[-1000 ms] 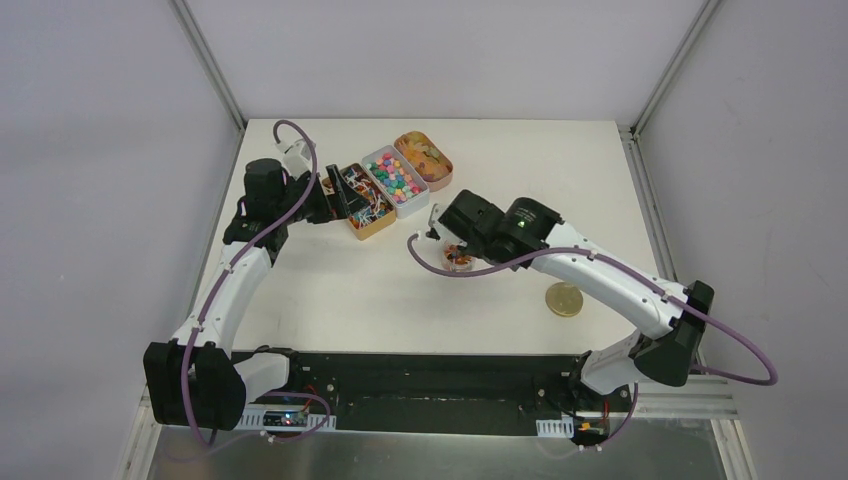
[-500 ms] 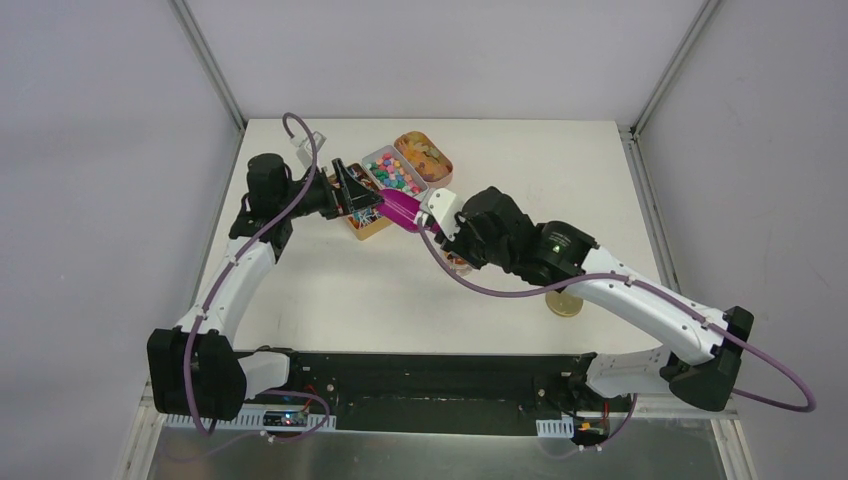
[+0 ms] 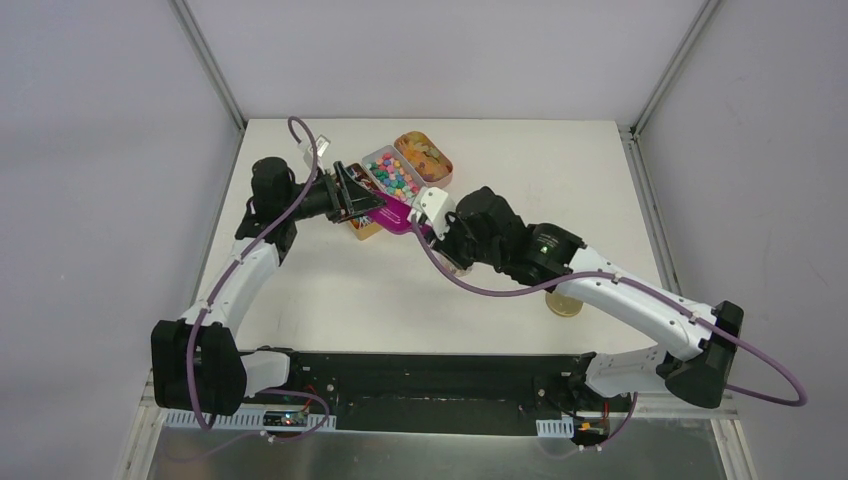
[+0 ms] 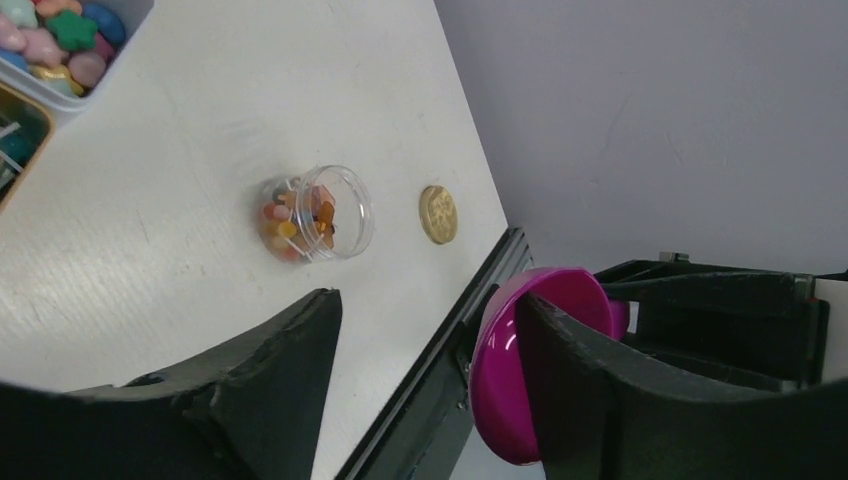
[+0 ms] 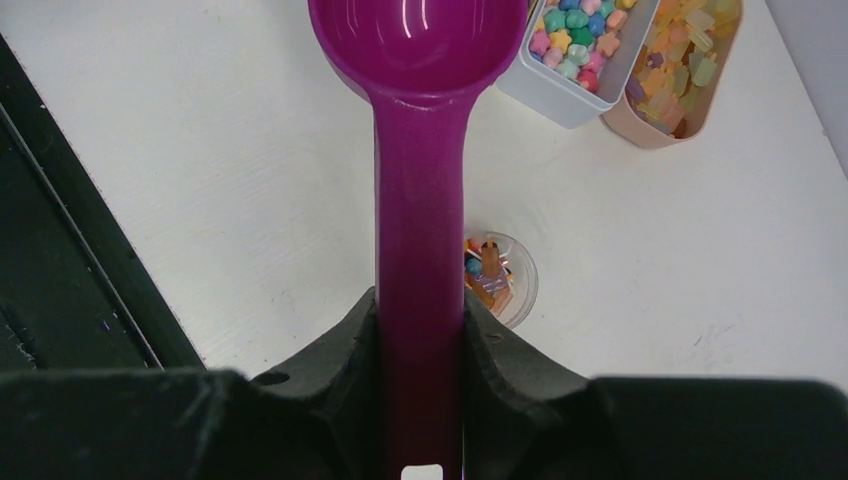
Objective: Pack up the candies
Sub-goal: Scoop the fake candies from the storage box.
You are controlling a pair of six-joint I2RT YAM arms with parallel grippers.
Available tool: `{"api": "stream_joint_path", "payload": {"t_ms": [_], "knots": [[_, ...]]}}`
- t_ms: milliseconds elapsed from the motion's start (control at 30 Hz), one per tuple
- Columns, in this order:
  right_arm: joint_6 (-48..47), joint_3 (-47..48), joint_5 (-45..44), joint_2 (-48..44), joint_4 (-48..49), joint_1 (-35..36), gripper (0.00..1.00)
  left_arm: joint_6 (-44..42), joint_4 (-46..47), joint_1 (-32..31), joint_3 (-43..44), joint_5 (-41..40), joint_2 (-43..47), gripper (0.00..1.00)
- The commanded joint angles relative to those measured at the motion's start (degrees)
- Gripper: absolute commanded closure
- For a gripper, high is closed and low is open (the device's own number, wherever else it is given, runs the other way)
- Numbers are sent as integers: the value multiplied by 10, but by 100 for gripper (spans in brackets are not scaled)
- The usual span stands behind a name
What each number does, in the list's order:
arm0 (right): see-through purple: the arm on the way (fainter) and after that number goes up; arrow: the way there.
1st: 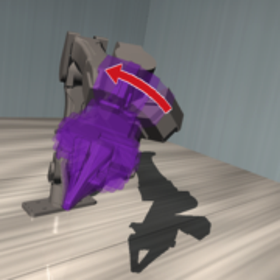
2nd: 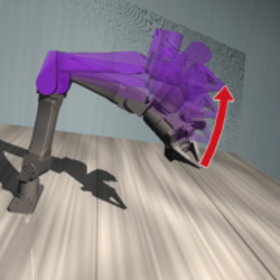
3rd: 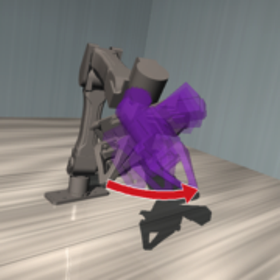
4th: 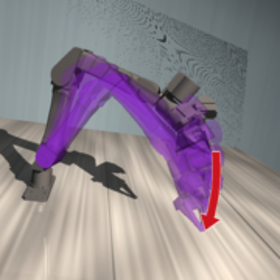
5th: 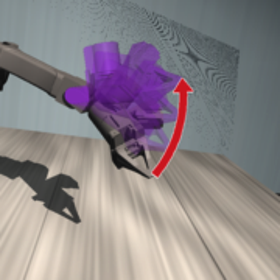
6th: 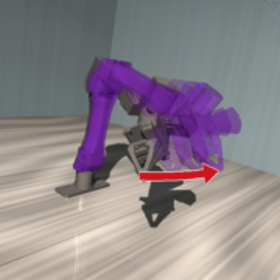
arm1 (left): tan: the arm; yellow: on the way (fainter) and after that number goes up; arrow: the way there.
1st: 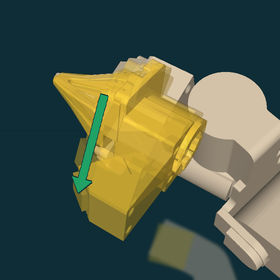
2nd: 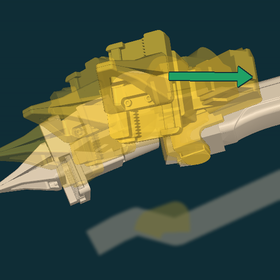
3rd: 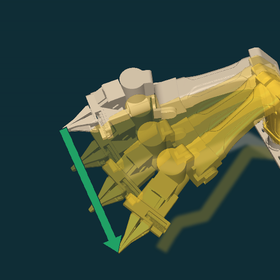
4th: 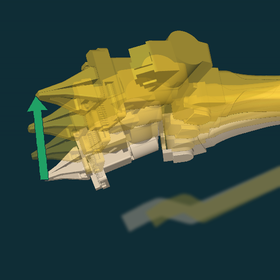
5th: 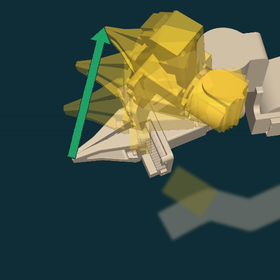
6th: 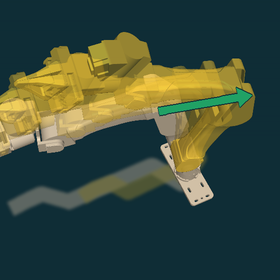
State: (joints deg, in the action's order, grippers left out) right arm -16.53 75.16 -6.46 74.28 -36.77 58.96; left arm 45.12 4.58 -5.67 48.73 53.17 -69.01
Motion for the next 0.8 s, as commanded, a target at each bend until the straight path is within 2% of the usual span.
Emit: {"api": "stream_joint_path", "payload": {"t_ms": [0, 100, 333, 367, 433, 500, 600, 767], "knots": [[9, -21, 27, -29, 74, -10, 98, 49, 52, -4, -8, 26, -5, 45], [12, -48, 52, -42, 103, -33, 94, 124, 122, -4, -30, 39, -5, 73], [45, -130, 136, -91, 218, -78, 70, 356, 379, -4, -133, 55, -18, 94], [50, -143, 151, -98, 241, -81, 66, 376, 403, -4, -140, 55, -21, 100], [61, -165, 168, -108, 276, -85, 57, 411, 440, -4, -152, 55, -27, 100], [73, -186, 178, -118, 308, -89, 53, 436, 467, -4, -161, 53, -30, 100], [84, -204, 195, -126, 340, -96, 53, 452, 483, -4, -165, 53, -30, 100], [94, -215, 226, -137, 366, -101, 54, 424, 437, -4, -161, 47, -20, 100]]}}
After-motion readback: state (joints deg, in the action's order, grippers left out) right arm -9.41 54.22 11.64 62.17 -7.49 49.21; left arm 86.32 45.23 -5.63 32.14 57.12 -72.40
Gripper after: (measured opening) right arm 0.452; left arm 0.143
